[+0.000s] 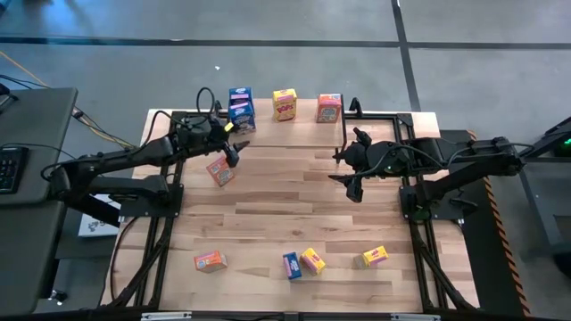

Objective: Stack cereal on shelf
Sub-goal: Put the top blue cereal box on the shelf, then put the right yellow cereal box on the shelf

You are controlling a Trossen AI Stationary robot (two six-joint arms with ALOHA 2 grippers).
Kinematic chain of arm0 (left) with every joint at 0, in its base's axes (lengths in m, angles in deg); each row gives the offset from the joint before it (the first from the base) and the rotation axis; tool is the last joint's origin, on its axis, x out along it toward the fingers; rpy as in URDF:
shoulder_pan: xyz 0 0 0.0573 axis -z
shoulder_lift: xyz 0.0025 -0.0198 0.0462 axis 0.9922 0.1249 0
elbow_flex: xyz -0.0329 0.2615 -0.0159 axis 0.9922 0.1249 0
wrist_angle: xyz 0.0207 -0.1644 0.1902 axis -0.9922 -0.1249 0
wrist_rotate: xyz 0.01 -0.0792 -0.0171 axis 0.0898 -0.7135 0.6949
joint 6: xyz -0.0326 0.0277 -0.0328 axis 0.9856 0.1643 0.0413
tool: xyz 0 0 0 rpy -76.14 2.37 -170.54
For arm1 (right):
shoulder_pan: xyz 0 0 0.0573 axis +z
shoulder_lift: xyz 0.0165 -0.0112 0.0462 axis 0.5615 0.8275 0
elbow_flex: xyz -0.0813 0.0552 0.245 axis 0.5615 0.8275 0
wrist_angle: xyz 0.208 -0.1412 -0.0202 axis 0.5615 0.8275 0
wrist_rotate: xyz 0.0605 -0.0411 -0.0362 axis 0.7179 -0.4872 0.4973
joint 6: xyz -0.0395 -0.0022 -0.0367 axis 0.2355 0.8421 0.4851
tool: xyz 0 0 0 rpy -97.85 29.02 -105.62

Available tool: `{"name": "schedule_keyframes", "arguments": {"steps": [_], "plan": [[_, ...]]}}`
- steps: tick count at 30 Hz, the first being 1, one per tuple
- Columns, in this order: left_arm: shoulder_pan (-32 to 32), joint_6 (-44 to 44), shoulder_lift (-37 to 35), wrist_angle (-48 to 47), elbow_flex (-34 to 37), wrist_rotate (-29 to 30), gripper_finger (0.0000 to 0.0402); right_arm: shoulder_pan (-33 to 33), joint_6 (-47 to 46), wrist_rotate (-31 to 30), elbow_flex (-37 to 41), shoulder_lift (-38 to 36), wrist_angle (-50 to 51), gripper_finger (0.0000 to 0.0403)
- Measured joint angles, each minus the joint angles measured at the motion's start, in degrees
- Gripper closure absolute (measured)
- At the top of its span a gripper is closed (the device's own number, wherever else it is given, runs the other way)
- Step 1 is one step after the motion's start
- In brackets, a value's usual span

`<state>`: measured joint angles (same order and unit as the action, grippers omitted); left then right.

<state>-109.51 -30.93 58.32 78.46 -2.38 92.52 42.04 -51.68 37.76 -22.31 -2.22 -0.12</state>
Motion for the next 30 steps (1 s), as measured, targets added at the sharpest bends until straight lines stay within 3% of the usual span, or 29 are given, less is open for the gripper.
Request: {"name": "schedule_keyframes", "arguments": {"steps": [30], "plan": [[0.40,1.03,-2.46,-0.01,0.00,-0.47,0.0122,0.00,-1.43,0.00,0.00,0.00,0.00,0.0135]]}}
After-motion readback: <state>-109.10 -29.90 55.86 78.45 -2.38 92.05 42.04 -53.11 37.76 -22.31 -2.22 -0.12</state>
